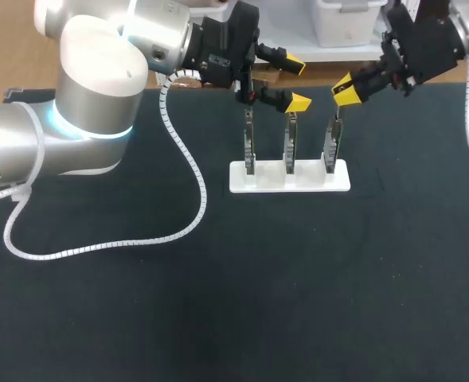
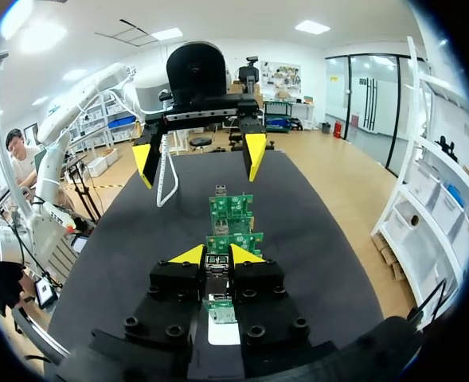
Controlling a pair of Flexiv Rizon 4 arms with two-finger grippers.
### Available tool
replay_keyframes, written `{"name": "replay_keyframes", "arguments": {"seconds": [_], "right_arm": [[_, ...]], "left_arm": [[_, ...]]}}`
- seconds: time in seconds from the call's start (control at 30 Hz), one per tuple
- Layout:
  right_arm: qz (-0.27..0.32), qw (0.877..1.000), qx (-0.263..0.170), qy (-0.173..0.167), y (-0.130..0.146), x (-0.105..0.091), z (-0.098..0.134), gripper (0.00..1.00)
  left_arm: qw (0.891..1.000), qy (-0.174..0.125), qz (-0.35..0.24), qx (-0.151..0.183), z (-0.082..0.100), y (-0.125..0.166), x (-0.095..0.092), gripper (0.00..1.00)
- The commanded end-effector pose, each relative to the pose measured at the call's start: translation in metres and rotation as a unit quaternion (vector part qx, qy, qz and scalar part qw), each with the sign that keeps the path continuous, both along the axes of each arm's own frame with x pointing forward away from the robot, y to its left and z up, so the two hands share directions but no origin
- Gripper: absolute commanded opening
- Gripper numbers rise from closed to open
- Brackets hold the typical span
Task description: Pick up the optical module with the left hand, and insert it into the network port with the right hand.
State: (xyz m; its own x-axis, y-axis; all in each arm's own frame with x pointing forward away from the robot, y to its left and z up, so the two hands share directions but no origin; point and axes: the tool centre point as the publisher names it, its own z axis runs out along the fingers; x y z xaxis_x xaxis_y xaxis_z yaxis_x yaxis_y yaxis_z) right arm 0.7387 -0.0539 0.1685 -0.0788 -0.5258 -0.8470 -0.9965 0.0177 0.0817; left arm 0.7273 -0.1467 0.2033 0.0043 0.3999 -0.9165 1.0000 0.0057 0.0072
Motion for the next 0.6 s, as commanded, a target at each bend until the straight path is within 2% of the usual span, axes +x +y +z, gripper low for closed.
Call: {"name": "replay_keyframes", "arguments": {"seconds": [0.03, 0.6], "right_arm": [[0.003, 1.000, 0.002, -0.002, 0.0012, 0.0008, 0.0018, 0.00], [0.002, 1.000, -0.001, 0.002, -0.0011, 0.0002, -0.0047, 0.00]], "left_arm": [[1.000, 0.000, 0.002, 0.001, 0.0002, -0.0003, -0.0009, 1.00], [1.000, 0.000, 0.002, 0.001, 0.0002, -0.0003, -0.0009, 1.00]]}}
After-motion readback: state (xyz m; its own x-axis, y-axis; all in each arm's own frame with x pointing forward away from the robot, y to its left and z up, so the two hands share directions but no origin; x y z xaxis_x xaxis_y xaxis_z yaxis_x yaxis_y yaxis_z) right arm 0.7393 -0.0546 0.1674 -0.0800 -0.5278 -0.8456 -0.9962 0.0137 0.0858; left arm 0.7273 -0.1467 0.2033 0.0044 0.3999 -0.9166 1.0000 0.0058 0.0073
